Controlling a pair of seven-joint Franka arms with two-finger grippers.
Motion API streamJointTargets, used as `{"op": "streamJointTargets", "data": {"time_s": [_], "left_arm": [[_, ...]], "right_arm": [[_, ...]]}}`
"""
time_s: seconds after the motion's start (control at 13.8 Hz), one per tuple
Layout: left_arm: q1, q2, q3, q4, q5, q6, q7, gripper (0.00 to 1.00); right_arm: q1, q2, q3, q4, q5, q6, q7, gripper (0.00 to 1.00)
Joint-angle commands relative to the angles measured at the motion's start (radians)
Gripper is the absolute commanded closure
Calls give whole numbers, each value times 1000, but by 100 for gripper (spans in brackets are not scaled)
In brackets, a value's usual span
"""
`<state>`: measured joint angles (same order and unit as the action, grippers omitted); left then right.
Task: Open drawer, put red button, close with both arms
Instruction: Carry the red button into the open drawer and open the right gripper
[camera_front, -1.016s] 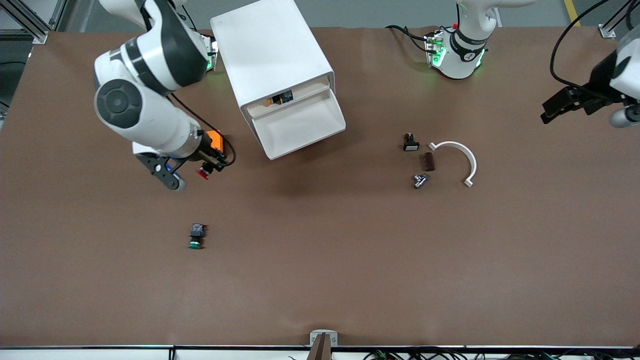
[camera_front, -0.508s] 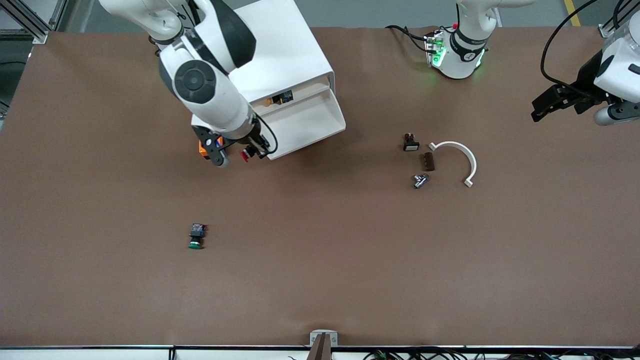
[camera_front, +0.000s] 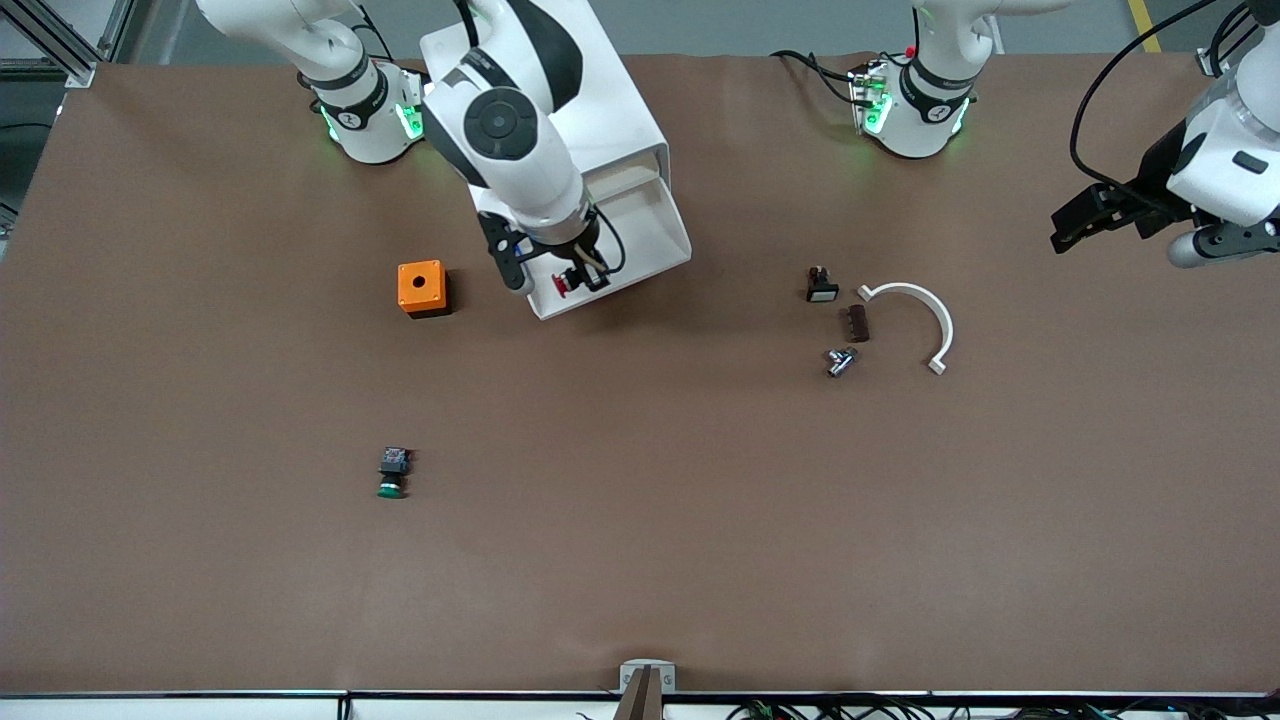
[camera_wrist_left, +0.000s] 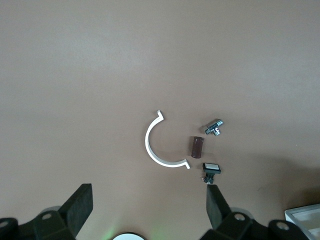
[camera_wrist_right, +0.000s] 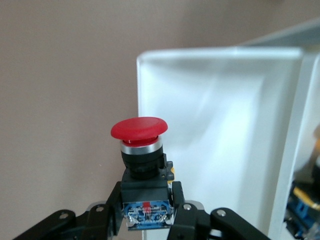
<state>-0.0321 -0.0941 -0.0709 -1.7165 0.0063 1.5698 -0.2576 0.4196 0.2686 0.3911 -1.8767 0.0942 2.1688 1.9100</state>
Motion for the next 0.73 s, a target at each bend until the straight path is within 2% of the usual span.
{"op": "streamJointTargets", "data": {"time_s": [0.0,0.15,0.29,0.36,0.44,0.65], "left_arm": [[-5,60,-7,40,7,9,-2,0],[-29,149,-7,107,1,7,-3,0],[-58,215,-7,139,0,7,-41,0],[-74,252,-9,156,-3,9,-60,0],[-87,284,-7,170,-20,9,-69,0],[-136,350,-7,181,-136,12,-94,0]], "right_arm": [[27,7,-3,-41,1,77,52,97],[42,23,-3,-62,1,120,60,93],[42,26,-5,-62,-4,120,90,71],[39,26,-3,-61,-4,111,95,43],[39,26,-5,-59,-4,109,96,3],[-4,24,-5,-3,-10,79,84,0]]}}
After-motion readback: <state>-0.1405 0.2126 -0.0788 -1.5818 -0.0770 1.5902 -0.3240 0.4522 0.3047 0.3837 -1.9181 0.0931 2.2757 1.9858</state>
